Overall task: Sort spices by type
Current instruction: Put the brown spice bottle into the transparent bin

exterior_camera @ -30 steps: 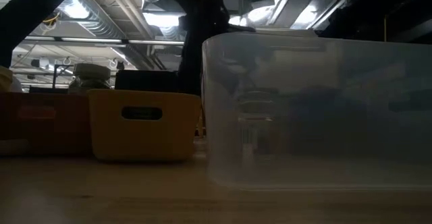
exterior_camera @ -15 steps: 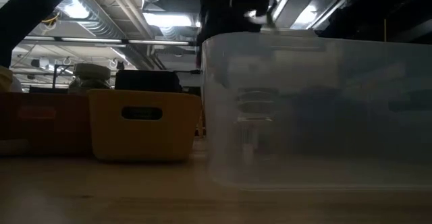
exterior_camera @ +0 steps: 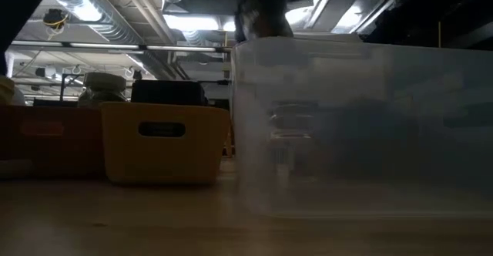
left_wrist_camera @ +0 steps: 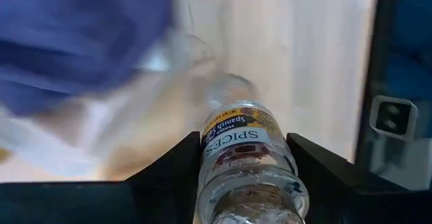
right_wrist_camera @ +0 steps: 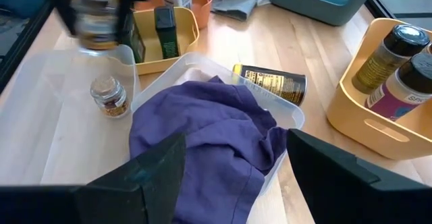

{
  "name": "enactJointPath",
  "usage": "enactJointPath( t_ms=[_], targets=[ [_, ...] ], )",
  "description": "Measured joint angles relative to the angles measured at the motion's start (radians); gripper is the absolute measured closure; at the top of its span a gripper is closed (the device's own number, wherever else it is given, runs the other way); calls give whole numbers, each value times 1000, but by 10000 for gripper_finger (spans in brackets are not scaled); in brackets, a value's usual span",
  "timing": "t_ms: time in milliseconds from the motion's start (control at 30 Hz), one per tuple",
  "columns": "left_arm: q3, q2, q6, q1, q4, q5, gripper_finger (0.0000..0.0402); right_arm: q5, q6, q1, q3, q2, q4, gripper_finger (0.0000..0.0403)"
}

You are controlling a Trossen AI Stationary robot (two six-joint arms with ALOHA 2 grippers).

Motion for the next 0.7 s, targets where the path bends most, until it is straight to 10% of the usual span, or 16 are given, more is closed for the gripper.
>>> enactJointPath(
  t_ms=[700],
  targets=[
    [-6,78,-188,-144,217,-8,227,11,5,0,0,0,0,146]
  ],
)
